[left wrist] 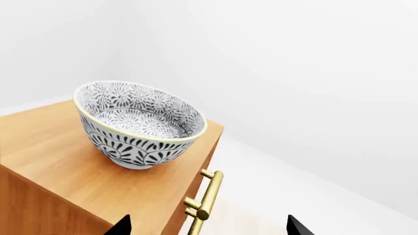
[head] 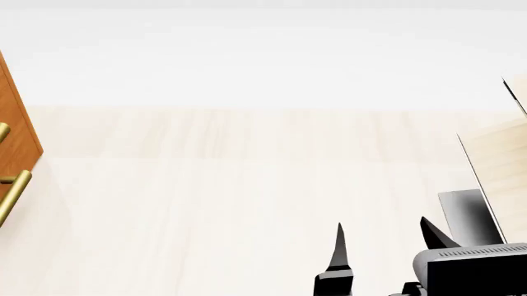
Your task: Close the top drawer of the cabinet and put the bowl on top of it.
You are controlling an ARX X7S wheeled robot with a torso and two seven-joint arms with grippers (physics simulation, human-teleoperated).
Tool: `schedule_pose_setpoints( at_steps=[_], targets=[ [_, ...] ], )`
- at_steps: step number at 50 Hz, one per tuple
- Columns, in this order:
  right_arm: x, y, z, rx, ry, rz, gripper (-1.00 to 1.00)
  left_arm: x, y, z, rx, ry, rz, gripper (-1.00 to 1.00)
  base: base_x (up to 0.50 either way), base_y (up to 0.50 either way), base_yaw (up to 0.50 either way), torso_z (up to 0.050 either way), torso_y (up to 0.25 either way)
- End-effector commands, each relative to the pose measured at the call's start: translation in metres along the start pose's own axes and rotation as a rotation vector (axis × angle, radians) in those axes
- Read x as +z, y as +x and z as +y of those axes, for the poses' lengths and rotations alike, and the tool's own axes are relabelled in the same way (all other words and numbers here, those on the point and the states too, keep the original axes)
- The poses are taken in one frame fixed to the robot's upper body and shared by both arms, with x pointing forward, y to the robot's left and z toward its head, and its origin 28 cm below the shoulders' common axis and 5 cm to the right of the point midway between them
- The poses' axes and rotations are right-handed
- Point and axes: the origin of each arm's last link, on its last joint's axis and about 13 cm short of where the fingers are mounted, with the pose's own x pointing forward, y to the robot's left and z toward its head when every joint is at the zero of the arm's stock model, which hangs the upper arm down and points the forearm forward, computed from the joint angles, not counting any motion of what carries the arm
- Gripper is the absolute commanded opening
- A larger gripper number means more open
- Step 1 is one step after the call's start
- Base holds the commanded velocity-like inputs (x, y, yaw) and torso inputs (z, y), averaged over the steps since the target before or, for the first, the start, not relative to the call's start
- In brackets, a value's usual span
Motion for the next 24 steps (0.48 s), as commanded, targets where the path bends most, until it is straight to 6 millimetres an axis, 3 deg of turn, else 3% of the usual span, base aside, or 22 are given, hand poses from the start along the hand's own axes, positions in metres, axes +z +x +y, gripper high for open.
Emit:
schedule_pose_setpoints(
  at_steps=[1,24],
  targets=[
    [0.0,-0.002,-0.001,-0.004,0.002,0.0,1.0,-0.022,-0.015,-0.003,-0.044,0.095,-0.001,1.0,0.0,0.0,0.0,0.0,0.0],
    [0.004,-0.005,-0.004,-0.026,0.004,-0.007,1.0,-0.094,-0.023,0.011,-0.069,0.219,0.069,1.0,0.0,0.0,0.0,0.0,0.0]
  ],
)
